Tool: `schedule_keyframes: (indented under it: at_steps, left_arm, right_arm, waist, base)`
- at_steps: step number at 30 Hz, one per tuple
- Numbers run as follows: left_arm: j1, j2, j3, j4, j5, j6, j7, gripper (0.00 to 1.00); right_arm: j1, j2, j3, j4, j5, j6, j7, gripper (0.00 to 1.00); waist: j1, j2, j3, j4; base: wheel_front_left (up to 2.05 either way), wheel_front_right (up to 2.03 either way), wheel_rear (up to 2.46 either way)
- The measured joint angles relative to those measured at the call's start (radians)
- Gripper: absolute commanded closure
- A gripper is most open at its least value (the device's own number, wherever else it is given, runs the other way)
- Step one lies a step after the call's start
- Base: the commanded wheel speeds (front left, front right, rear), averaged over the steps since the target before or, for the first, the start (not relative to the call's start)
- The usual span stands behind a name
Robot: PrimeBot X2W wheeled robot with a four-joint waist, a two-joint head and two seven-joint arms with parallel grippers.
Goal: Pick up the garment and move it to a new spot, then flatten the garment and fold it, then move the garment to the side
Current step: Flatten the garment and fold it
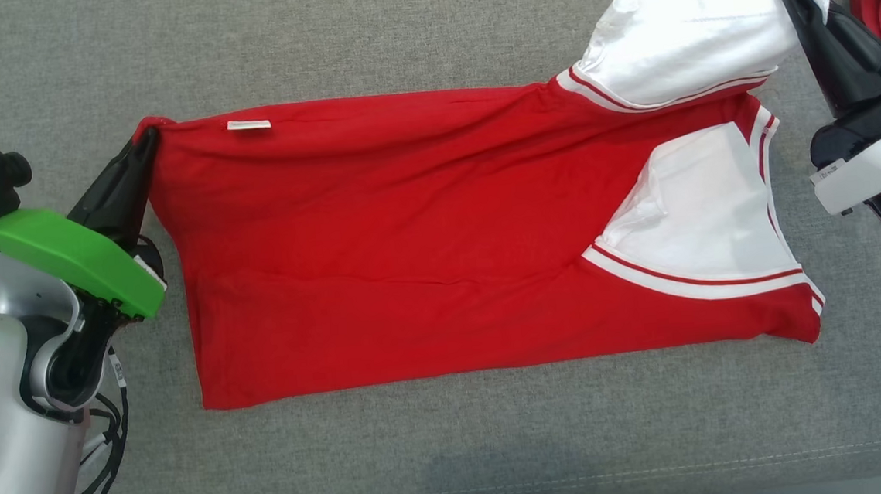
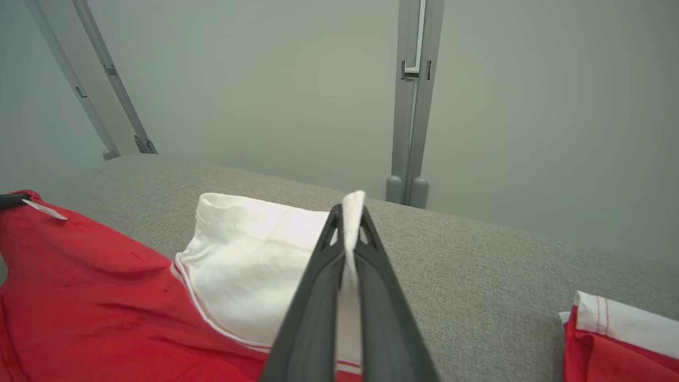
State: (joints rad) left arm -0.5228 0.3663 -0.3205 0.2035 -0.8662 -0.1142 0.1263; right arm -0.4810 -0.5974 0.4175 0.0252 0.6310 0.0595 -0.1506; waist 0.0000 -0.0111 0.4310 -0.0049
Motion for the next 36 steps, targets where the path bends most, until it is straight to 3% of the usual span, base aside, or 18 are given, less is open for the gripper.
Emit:
schedule_keyframes:
  at_steps: [11, 27, 36]
  left_arm:
    - [0.096, -0.007, -0.001, -0.022, -0.030, -0.001, -0.059, 1.00]
    - [0.258, -0.007, 0.013, -0.092, -0.059, -0.009, -0.138, 1.00]
    - [0.306, -0.005, 0.023, -0.115, -0.063, -0.009, -0.164, 1.00]
  right_arm:
    - [0.126, 0.016, 0.007, -0.042, -0.002, -0.019, -0.035, 1.00]
    - [0.333, 0.053, 0.014, -0.074, 0.032, -0.080, -0.061, 1.00]
    - [0.390, 0.055, 0.026, -0.089, 0.029, -0.088, -0.070, 1.00]
  waist:
    - [0.0000, 0.0000, -0.025, -0.001]
    - [0.0000, 0.0000, -0.056, -0.039]
    - [0.0000, 0.0000, -0.058, -0.036]
  base:
    - [0.00, 0.00, 0.00]
    - [0.00, 0.00, 0.00]
    - [0.00, 0.00, 0.00]
